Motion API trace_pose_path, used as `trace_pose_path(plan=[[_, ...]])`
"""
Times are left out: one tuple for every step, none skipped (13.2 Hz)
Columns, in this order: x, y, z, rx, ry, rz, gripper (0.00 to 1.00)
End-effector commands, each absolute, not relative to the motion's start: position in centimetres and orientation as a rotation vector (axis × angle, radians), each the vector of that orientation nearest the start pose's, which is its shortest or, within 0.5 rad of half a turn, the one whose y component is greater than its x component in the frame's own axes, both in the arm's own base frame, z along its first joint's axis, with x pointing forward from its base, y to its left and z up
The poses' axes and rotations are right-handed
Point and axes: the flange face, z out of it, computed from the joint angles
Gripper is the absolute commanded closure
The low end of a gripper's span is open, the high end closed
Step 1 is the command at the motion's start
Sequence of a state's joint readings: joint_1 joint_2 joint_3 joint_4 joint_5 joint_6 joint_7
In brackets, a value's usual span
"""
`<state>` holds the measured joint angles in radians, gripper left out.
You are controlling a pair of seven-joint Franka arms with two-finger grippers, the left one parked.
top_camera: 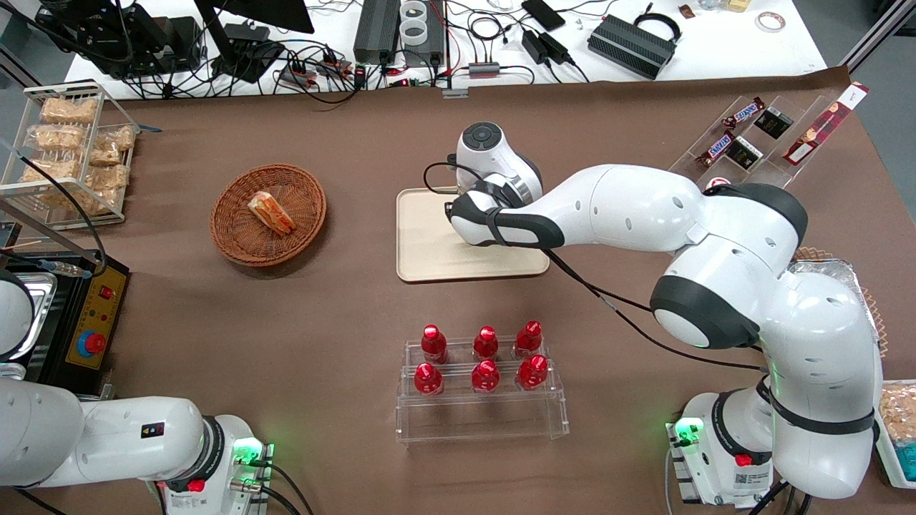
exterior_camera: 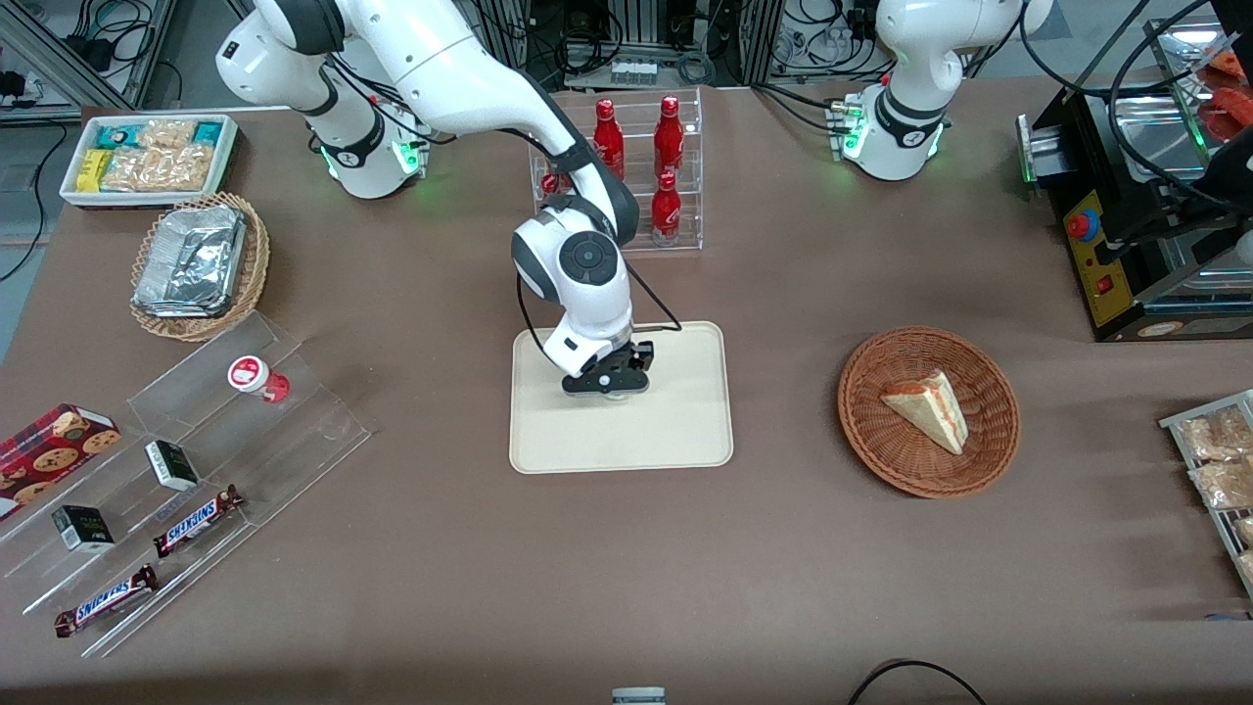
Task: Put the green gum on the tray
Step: 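Lower the gum bottle onto the tray and open the right gripper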
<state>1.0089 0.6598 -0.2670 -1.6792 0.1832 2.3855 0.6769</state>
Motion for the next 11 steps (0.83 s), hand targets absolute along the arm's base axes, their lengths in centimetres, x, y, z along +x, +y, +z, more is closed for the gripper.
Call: trace_pose_path(plan=[[49.8, 48.4, 23.2, -3.094, 0.035, -0.125, 0.00], [50.0, 48.2, 23.4, -3.092, 0.042, -0.128, 0.00], [50.1, 48.1, 23.6, -3.093, 0.038, -0.126, 0.00], [50.2, 48.1, 24.1, -3.090, 0.033, -0.128, 0.00], [50.3, 48.0, 24.8, -3.087, 0.031, -0.125, 0.00], [50.5, 47.4, 26.9, -3.075, 0.038, -0.127, 0.00], [51.3, 46.1, 28.6, -3.080, 0.064, -0.096, 0.00], [51.8, 44.8, 31.2, -3.079, 0.065, -0.063, 0.00], [52.2, 43.2, 33.5, -3.077, 0.065, -0.028, 0.00], [52.3, 41.6, 35.9, -3.063, 0.072, -0.014, 0.00], [52.4, 39.4, 38.1, -3.045, 0.080, -0.010, 0.00]])
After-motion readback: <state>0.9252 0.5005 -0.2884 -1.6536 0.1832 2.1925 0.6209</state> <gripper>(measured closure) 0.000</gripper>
